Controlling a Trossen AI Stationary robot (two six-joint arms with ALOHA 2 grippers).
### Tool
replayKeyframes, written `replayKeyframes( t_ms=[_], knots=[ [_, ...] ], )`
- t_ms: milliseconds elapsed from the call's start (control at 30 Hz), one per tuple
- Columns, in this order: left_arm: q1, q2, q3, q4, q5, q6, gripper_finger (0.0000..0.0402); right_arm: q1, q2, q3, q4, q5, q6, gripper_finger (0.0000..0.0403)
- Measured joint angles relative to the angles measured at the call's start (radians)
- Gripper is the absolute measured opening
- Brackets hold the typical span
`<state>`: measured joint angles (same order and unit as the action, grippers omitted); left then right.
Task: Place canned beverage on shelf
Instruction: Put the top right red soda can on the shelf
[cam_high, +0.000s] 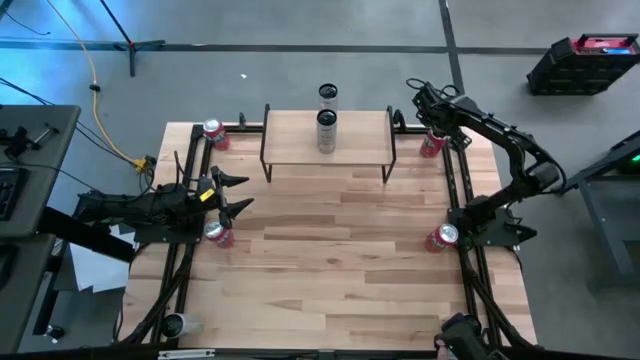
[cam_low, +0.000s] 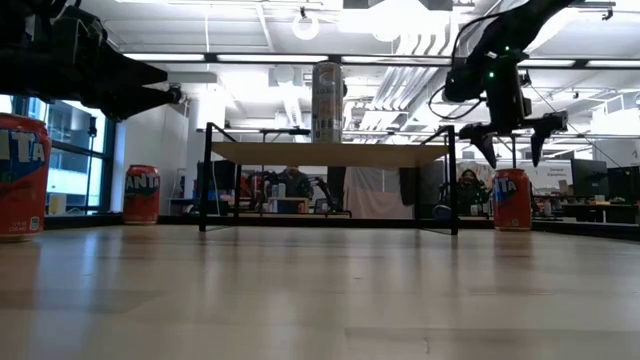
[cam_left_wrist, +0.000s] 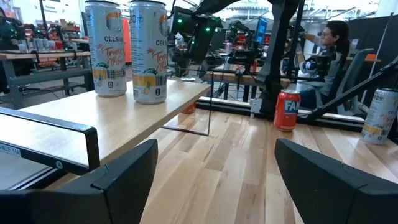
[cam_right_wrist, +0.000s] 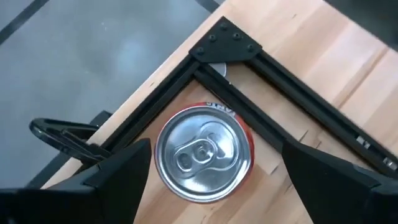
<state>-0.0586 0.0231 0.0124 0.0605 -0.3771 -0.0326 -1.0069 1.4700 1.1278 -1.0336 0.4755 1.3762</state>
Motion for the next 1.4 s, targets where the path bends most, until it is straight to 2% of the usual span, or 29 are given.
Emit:
replayKeyframes(
  t_ms=[333, 600, 1100, 1233, 1400],
  knots=[
    [0.000, 0.000, 0.000, 0.000, 0.000, 0.000, 0.0314, -0.001, 0.023, 0.000, -0.001, 0.088, 0.066, 0.0348],
    [0.000, 0.000, 0.000, 0.000, 0.000, 0.000, 0.0314, 0.003, 0.073, 0.000, -0.007, 0.115, 0.112, 0.0348],
    [0.000, 0.000, 0.000, 0.000, 0.000, 0.000, 0.0314, 0.029, 0.075, 0.000, 0.012, 0.121, 0.128, 0.0348],
    [0.000, 0.000, 0.000, 0.000, 0.000, 0.000, 0.0314, 0.049, 0.079, 0.000, 0.011, 0.165, 0.170, 0.0348],
    [0.000, 0.000, 0.000, 0.000, 0.000, 0.000, 0.0314, 0.053, 0.143, 0.000, 0.018, 0.152, 0.181, 0.0348]
  ],
)
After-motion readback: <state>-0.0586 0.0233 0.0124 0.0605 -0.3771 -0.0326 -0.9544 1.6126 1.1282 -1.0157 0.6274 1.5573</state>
